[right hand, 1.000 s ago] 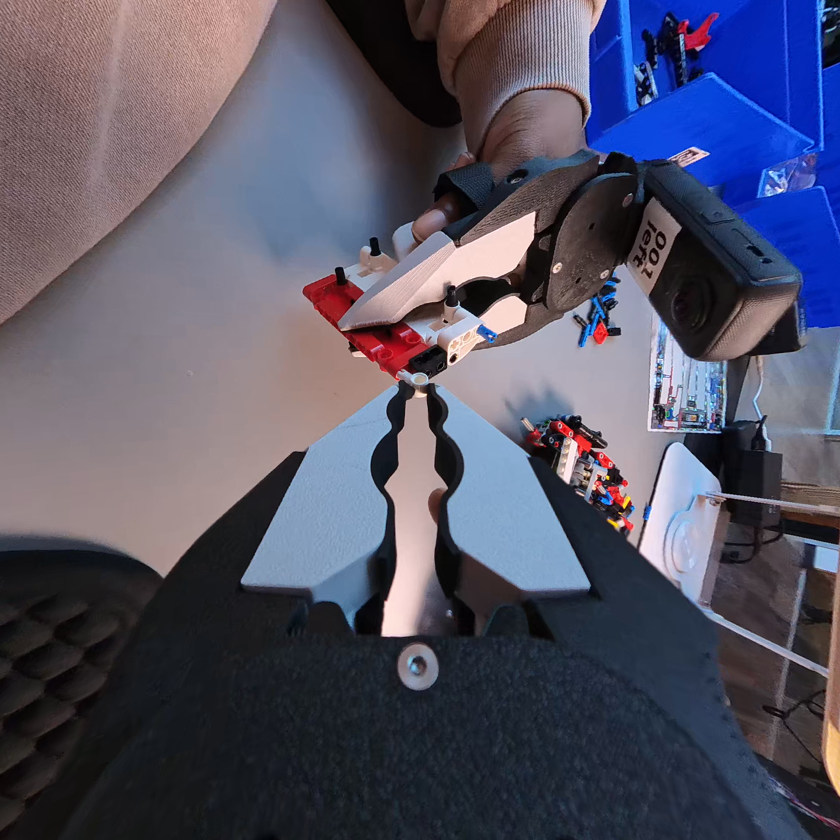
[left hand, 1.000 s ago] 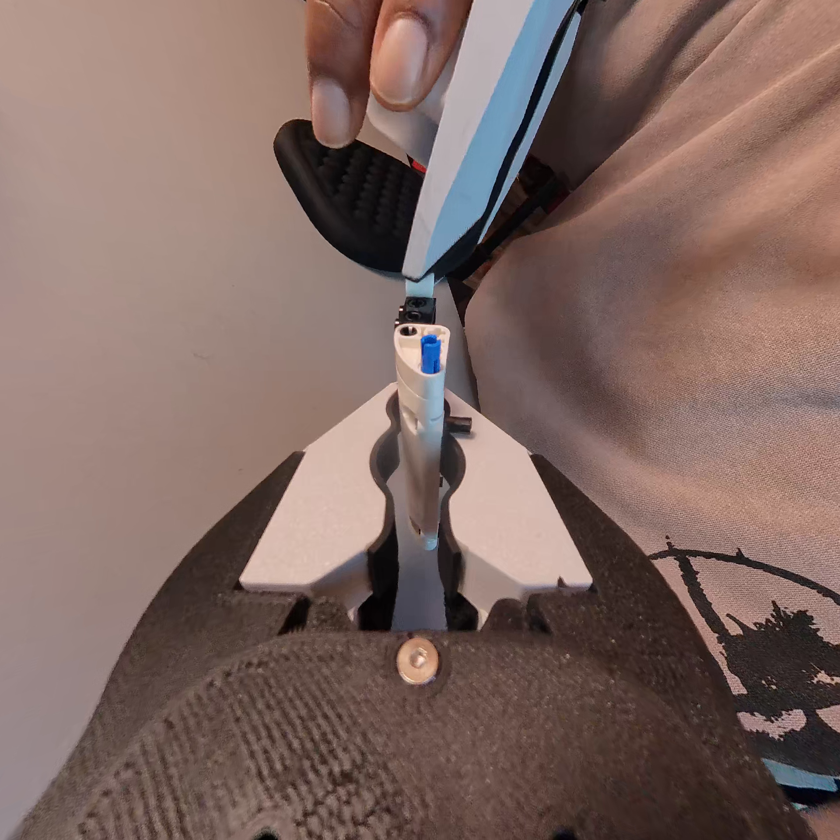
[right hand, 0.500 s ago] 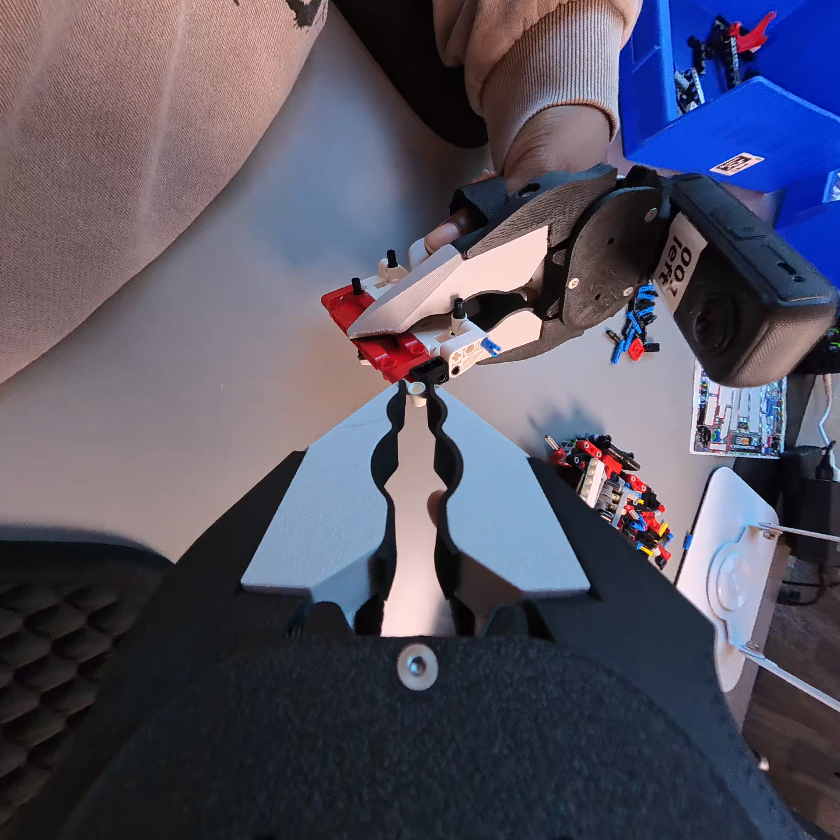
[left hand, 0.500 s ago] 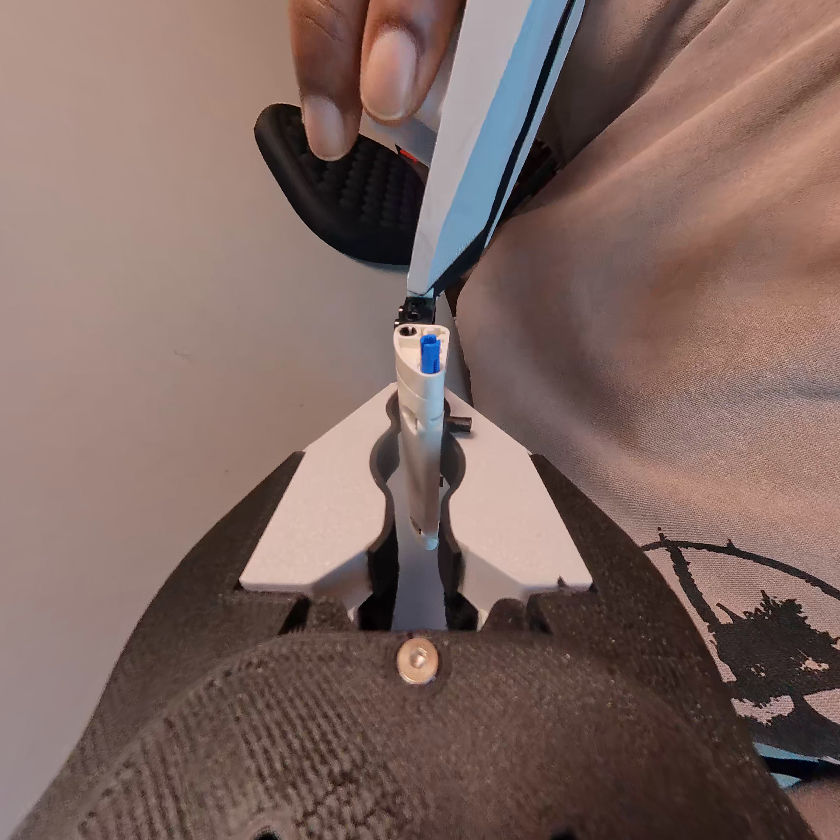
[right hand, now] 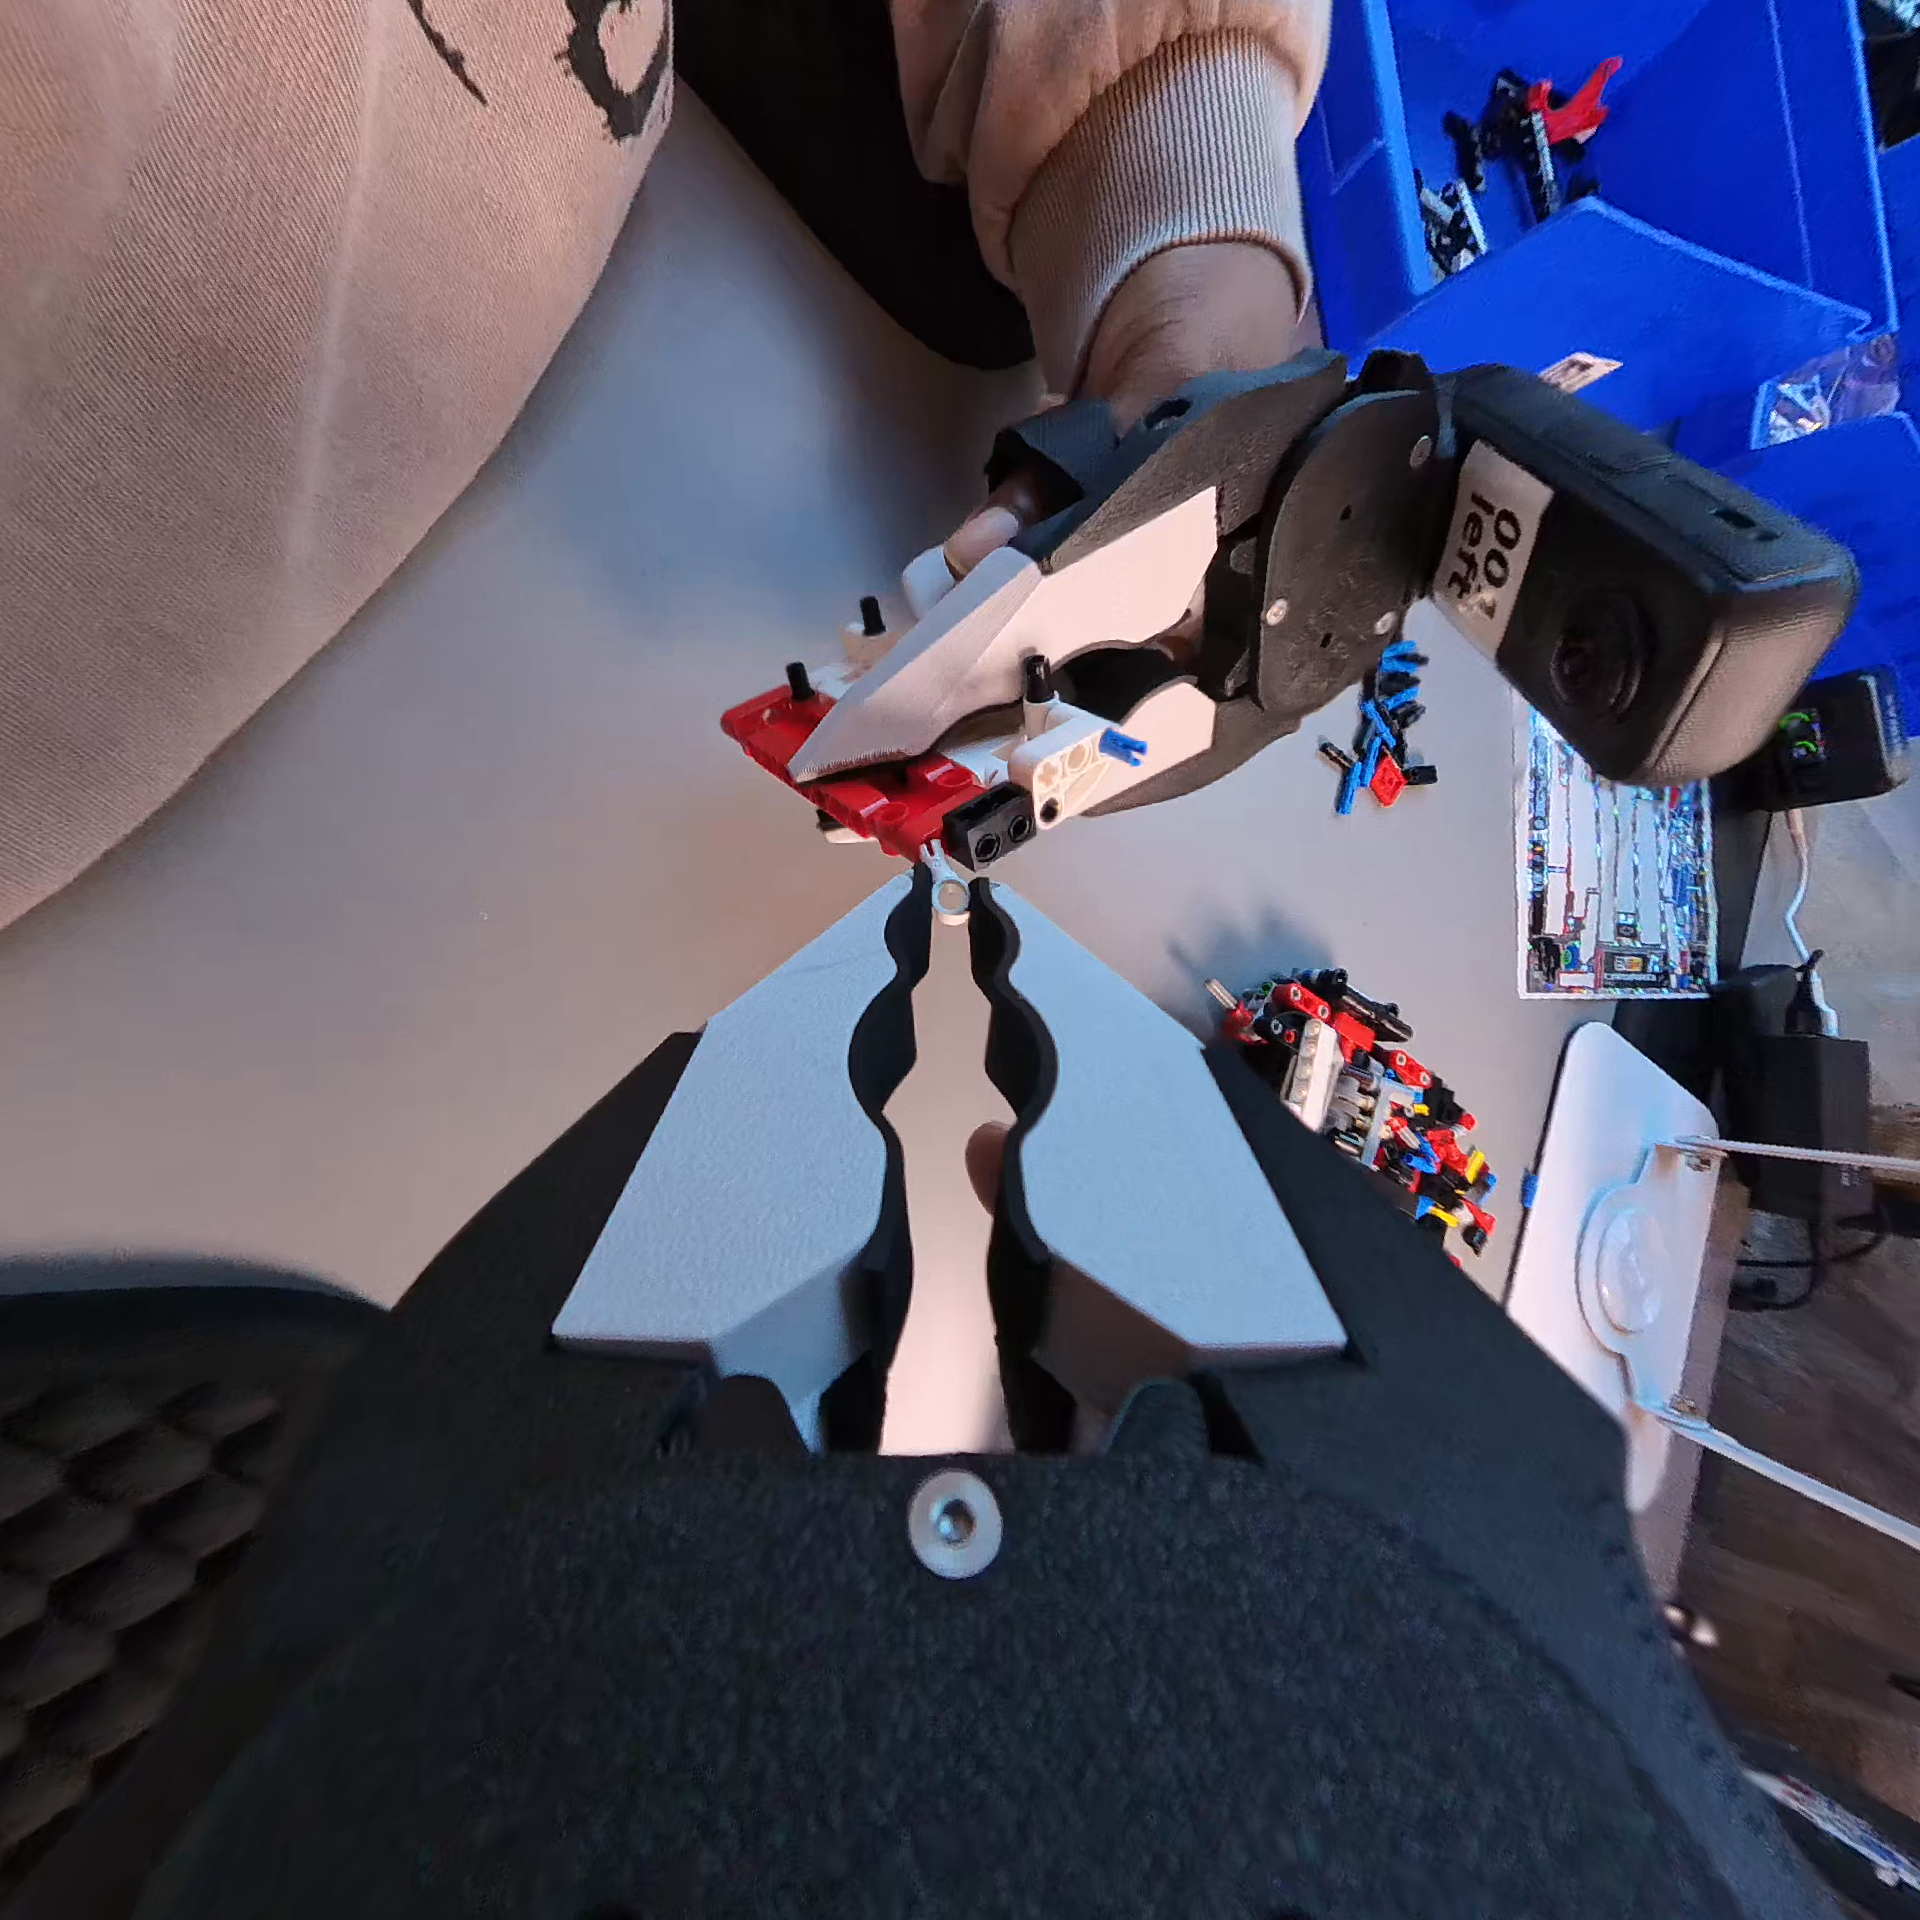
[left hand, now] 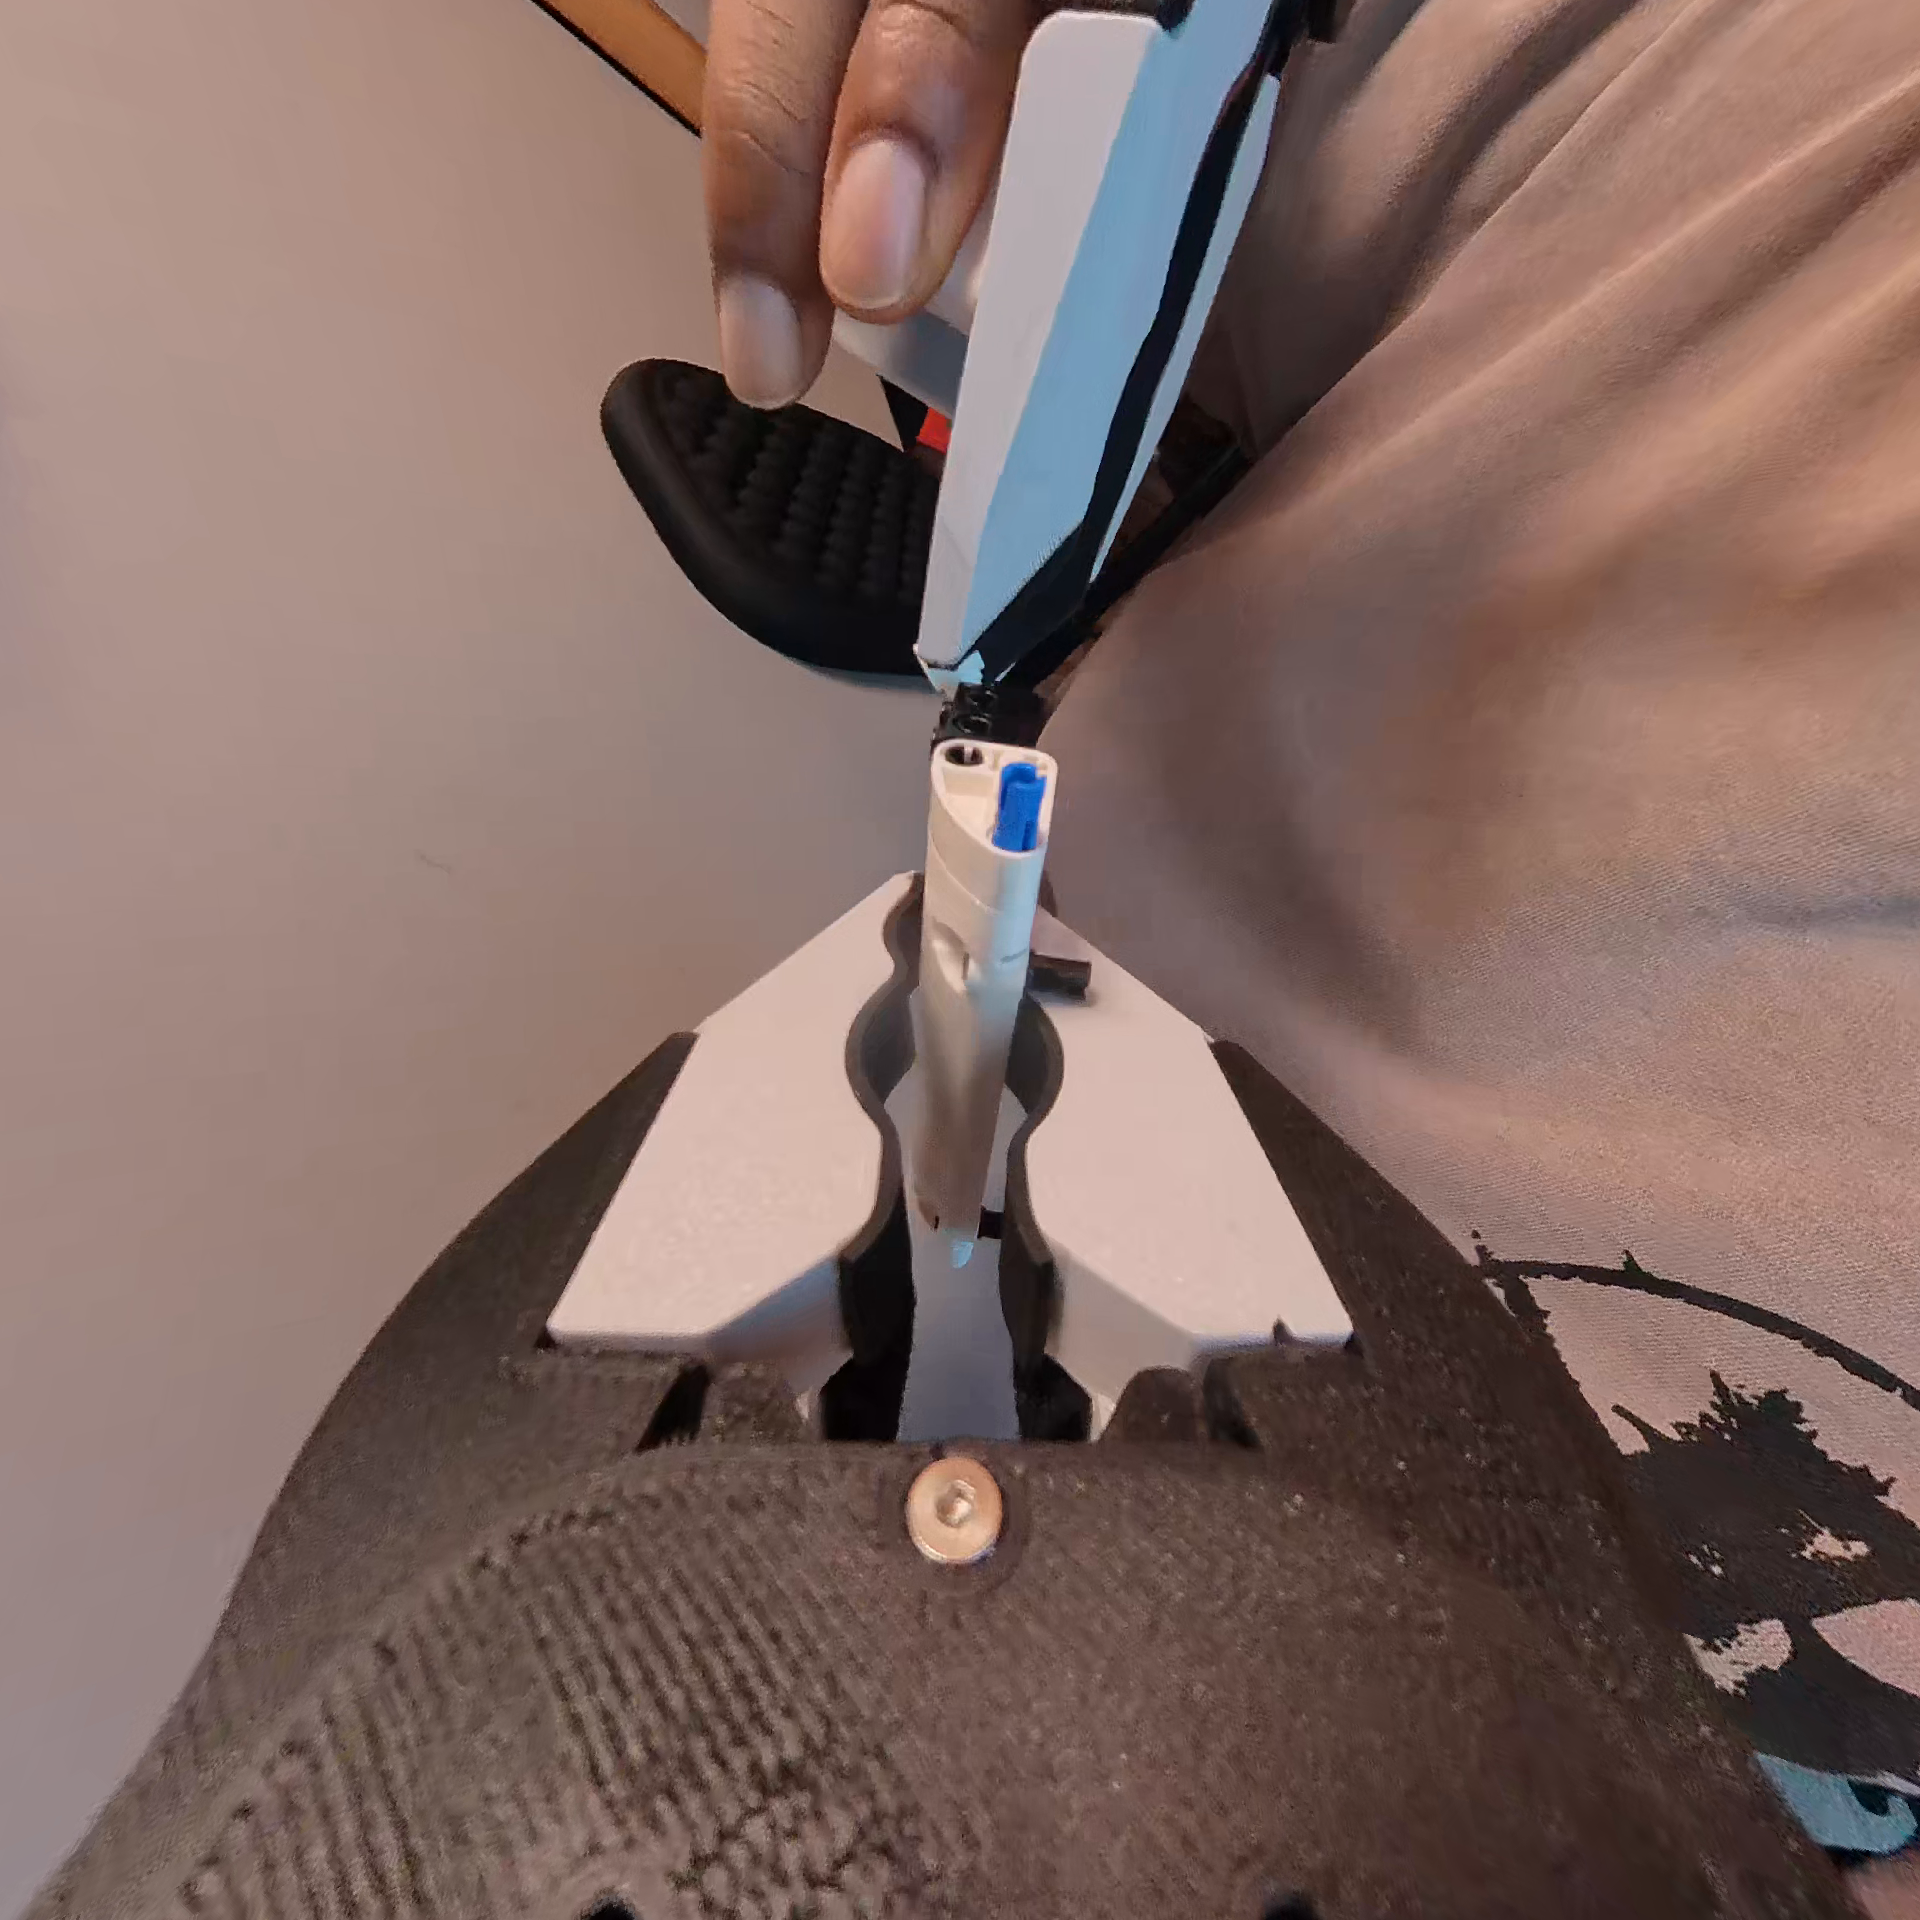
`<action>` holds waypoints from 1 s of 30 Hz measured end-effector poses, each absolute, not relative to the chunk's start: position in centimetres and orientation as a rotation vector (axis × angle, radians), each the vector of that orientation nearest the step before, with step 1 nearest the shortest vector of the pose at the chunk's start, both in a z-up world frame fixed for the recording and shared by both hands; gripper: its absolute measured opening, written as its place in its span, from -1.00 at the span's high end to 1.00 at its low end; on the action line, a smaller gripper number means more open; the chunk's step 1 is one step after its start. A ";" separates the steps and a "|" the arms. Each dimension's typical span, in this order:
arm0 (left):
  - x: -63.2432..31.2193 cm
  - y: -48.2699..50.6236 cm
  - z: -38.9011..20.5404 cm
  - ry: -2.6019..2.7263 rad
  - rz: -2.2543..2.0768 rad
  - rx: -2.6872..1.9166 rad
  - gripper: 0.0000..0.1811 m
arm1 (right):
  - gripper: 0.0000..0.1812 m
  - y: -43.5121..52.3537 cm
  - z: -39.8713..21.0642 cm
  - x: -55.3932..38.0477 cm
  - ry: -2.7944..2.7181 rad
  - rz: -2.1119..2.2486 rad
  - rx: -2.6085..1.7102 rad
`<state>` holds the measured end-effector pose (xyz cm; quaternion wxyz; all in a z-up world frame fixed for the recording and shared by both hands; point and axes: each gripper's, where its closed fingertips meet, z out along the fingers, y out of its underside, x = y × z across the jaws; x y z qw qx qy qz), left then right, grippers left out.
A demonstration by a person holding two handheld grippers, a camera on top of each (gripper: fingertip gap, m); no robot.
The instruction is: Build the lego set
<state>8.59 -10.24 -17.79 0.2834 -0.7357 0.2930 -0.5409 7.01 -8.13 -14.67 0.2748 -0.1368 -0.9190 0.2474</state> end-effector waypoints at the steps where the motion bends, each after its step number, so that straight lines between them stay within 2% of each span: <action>1: 8.6 -10.0 -18.0 0.768 -1.428 -1.992 0.92 | 0.95 -7.8 -14.9 6.9 -2.483 0.605 -0.354; 11: 7.9 -8.7 -19.1 0.649 -1.340 -2.097 0.92 | 0.96 -6.3 -16.1 6.2 -2.550 0.243 -0.240; 30: 7.1 -8.0 -19.8 0.700 -1.118 -2.146 0.94 | 0.95 -6.7 -16.5 6.0 -2.585 0.321 -0.277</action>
